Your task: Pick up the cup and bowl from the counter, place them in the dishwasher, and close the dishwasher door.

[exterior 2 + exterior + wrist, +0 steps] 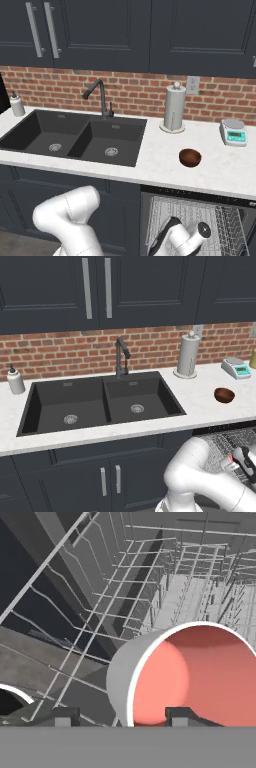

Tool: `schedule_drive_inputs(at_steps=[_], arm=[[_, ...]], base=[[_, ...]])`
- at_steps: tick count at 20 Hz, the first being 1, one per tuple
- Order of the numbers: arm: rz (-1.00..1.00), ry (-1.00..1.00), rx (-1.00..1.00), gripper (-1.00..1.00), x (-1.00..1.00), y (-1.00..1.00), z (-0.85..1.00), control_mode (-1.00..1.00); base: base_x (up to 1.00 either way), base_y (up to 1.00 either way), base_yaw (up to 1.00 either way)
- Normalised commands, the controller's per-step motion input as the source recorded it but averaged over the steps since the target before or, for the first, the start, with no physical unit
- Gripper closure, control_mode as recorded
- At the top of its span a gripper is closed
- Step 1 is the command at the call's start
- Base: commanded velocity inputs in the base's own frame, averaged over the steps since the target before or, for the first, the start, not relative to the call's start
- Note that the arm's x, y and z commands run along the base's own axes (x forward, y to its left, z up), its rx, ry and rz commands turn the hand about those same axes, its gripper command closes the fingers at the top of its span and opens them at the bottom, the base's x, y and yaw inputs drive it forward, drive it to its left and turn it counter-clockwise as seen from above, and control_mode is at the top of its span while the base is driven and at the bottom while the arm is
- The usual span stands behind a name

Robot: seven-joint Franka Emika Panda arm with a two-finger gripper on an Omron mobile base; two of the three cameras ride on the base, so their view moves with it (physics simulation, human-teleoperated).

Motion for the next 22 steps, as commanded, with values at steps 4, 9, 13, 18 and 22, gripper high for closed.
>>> schedule_drive_inputs(at_steps=[4,9,13,18,22], arm=[[0.0,-0.07,0.02,-1.0,-0.08,-0.3,-0.01,-1.0],[0.0,-0.08,0.01,-1.0,0.0,-0.04,0.01,-1.0],[-0.05,-0.05,0.0,-1.0,-0.23,0.0,0.37,-1.0],[-0.07,-0.05,0.0,-1.0,-0.09,0.02,0.47,-1.0],[-0.1,0.0,0.05,-1.0,-0.36,0.0,0.54,-1.0]], base=[[0.0,0.0,0.0],[0.0,0.0,0.0],[0.0,0.0,0.0],[0.0,0.0,0.0],[0.0,0.0,0.0]])
